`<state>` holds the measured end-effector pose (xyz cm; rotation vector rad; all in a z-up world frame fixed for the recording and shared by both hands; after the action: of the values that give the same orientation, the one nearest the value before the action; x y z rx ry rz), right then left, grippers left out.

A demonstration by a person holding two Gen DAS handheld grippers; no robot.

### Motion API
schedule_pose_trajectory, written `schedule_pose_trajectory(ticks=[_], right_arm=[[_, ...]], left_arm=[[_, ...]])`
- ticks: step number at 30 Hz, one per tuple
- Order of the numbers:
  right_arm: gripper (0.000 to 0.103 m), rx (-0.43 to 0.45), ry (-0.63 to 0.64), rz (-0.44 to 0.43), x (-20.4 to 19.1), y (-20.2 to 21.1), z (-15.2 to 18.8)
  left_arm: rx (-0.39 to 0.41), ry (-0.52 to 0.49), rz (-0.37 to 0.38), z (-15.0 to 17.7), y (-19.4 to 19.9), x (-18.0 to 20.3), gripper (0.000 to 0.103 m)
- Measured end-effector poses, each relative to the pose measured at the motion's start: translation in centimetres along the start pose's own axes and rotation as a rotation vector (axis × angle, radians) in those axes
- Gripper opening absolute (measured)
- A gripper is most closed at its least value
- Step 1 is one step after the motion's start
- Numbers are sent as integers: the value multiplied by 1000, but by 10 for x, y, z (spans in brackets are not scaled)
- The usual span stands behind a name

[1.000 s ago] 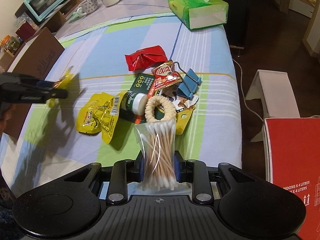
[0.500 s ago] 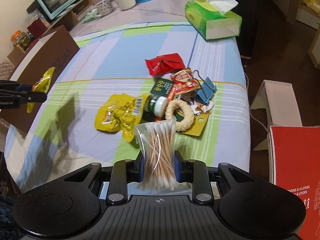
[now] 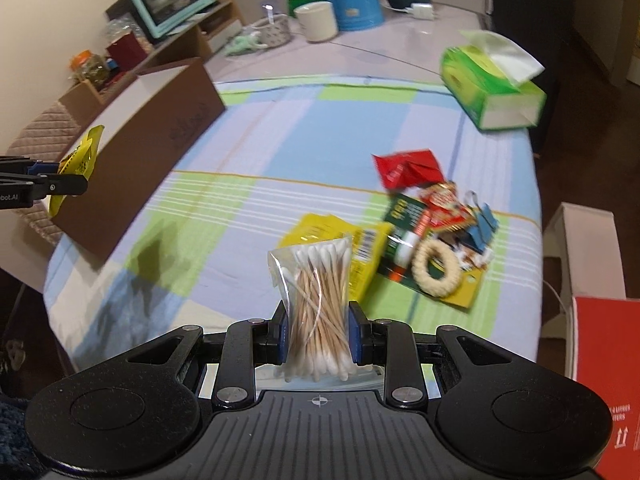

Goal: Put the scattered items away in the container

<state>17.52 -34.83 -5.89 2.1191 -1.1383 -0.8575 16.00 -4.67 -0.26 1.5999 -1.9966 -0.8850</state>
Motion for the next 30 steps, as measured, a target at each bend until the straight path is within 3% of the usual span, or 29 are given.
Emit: schedule_pose_trajectory(ticks=[17,30], right_arm=[[27,35,88,-75,-69,-25,-32],[27,50,92,-77,-113,-43,-46]], left_arm=[[39,-3,-106,13,54,-74,35],[35,-16,-95,25,58,-125,35]])
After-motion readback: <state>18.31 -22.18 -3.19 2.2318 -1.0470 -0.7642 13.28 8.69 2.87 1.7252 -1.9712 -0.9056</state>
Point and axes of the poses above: each gripper's, at about its wrist camera, not at the fingertips, and y roughly against the way its jaws point, x to its right, z to its underside, the point moved 1 cm from there along -y, roughly the way its jaws point, and after that the axes turned 9 degrees about x, right-handed, at the moved point
